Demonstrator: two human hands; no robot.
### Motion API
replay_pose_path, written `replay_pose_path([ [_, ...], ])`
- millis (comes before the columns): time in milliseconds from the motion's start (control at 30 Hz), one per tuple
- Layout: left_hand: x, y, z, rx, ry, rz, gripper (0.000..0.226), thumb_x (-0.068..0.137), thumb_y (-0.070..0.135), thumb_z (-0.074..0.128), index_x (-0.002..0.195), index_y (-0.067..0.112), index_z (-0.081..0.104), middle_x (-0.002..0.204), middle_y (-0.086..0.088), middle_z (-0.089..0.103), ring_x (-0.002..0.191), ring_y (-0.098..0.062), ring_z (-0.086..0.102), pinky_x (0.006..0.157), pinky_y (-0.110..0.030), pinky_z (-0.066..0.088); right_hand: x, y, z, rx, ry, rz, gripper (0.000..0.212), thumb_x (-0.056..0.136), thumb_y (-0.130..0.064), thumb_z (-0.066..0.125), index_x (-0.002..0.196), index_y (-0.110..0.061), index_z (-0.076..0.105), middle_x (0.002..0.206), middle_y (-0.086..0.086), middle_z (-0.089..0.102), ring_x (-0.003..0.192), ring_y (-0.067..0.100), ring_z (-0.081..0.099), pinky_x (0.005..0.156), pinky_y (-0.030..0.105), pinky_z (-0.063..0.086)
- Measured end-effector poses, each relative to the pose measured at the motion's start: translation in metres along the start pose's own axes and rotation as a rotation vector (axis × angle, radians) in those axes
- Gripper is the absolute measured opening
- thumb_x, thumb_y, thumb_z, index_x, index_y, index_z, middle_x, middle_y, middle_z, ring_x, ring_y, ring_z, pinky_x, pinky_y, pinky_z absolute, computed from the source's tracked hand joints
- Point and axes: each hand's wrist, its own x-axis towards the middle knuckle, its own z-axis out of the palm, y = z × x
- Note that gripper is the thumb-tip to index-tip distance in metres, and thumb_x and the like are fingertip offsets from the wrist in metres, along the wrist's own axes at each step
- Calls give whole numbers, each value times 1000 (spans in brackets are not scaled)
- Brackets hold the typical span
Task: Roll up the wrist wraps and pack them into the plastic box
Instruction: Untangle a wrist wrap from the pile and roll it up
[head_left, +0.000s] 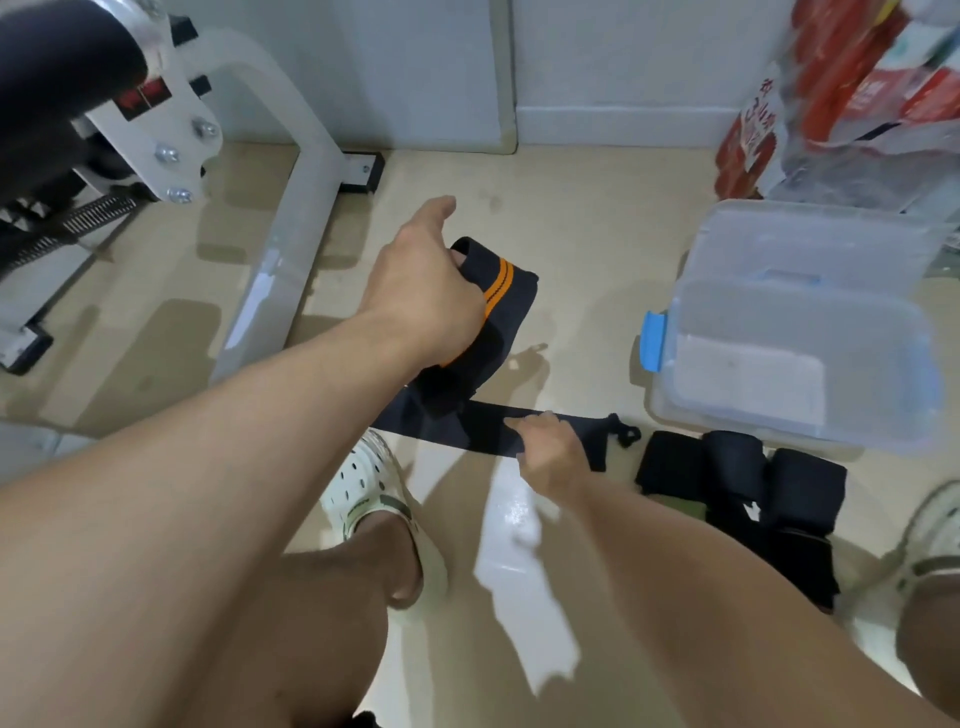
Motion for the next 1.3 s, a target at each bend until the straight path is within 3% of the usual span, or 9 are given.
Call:
replay_pose_path([
  [67, -2, 0, 1, 28, -20, 18, 84, 87, -2, 59, 157, 32, 26, 111, 7, 69, 105, -17, 64, 92, -35, 54, -13, 18, 3, 20, 192, 112, 52, 75, -5, 67, 126, -12, 66, 112, 7, 67, 104, 35, 62, 87, 42, 47],
  [233, -8, 1, 2, -5, -74, 45, 83, 88, 2, 62, 157, 32, 27, 114, 5, 67, 105, -19, 65, 82, -28, 54, -35, 53, -9, -255, -38, 480, 61, 90, -31, 64, 145, -22, 39, 138, 3, 49, 127, 26, 45, 109, 36, 36],
  [400, -11, 2, -1, -36, -73, 77, 80, 91, 5, 62, 157, 34, 27, 110, 7, 66, 102, -14, 64, 75, -21, 53, -39, 48, -9, -339, -160, 501, 48, 85, -33, 73, 126, -21, 53, 128, 4, 48, 122, 24, 45, 101, 32, 38],
  [533, -15, 5, -4, -109, -110, 54, 87, 88, -4, 59, 158, 35, 24, 113, 3, 65, 102, -17, 66, 79, -23, 56, -45, 35, -21, -256, -217, 479, 42, 94, -42, 64, 127, -19, 52, 129, 4, 55, 124, 25, 50, 100, 34, 39],
  [667, -20, 11, -14, -320, -124, -23, 96, 81, -6, 64, 160, 29, 21, 106, 3, 65, 98, -17, 67, 88, -33, 55, -47, 10, -71, 372, -46, 406, 36, 95, -31, 65, 125, -25, 47, 105, 4, 63, 95, 24, 64, 76, 32, 50],
  [833, -37, 24, -29, -485, -74, 58, 106, 75, -10, 57, 161, 32, 11, 69, 12, 61, 62, -13, 58, 61, -30, 51, -54, -26, -185, 922, 1, 319, 22, 88, -22, 81, 93, -2, 72, 88, 8, 72, 62, 17, 60, 53, 25, 49],
  [1000, -61, 35, -41, -533, -57, 238, 123, 62, 5, 58, 158, 38, -12, 82, 4, 64, 74, -21, 56, 75, -45, 53, -97, -44, -296, 938, -210, 74, 24, 93, -27, 75, 113, -14, 71, 119, 6, 74, 100, 23, 76, 77, 27, 56],
  [1167, -87, 42, -43, -551, -140, 400, 118, 83, -17, 54, 157, 38, -19, 84, 6, 68, 72, -16, 53, 65, -34, 40, -144, -54, -354, 615, 99, 53, 31, 84, -40, 82, 94, -11, 79, 88, 12, 76, 75, 10, 69, 76, 25, 52],
  [1300, -101, 48, -40, -508, -186, 482, 119, 82, -16, 54, 156, 41, -20, 97, 4, 73, 74, -15, 59, 66, -33, 45, -176, -48, -373, 598, 201, 52, 24, 87, -41, 79, 86, -16, 77, 91, 8, 72, 79, 6, 62, 78, 25, 46],
])
